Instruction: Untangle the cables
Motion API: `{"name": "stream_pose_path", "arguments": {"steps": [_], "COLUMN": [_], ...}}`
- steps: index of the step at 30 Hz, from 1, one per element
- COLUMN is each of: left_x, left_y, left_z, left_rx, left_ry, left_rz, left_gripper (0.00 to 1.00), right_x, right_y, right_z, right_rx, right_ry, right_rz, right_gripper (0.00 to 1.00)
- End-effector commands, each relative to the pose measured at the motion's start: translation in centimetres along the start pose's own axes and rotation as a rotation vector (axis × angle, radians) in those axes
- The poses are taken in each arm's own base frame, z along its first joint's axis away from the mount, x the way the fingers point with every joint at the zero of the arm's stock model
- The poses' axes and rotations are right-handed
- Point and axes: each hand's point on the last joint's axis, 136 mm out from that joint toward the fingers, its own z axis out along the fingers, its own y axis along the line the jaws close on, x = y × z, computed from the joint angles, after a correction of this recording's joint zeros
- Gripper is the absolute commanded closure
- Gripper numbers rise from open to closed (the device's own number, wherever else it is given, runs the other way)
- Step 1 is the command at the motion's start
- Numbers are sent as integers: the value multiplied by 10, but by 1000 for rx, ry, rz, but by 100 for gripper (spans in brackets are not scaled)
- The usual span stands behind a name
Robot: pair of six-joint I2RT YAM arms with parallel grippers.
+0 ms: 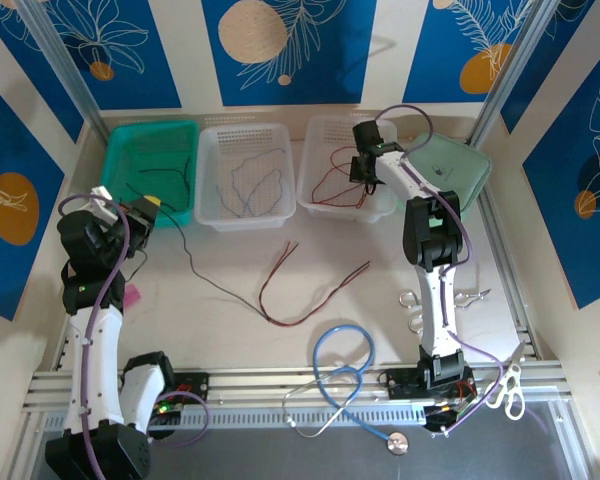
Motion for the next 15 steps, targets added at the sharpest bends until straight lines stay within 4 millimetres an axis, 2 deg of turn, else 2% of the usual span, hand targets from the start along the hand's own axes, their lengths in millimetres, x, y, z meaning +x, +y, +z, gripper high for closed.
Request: {"name": "stream_pose_path", "arguments": {"steps": [1, 5, 9, 11, 15], "left_x": [-4, -3, -5, -5, -5], "left_y": [-11, -12, -11, -12, -13], "left_z": [-5, -5, -5, -4, -5], "left_rx": [23, 12, 11, 13, 13], "left_ry": [-3, 5, -2, -4, -2], "left_rz": [27, 39, 36, 35, 36], "left_gripper": [100, 100, 100, 100, 100], "right_x": [-44, -81, -97, -96, -66], "right_y": [0, 0, -1, -2, 6], "right_z": [-35, -66, -79, -74, -41], "right_rx": [32, 25, 30, 38, 44], "right_ry": [-165, -317, -365, -355, -220], "right_rz": [-1, -33, -55, -69, -150], "right_gripper": [100, 100, 100, 100, 100]}}
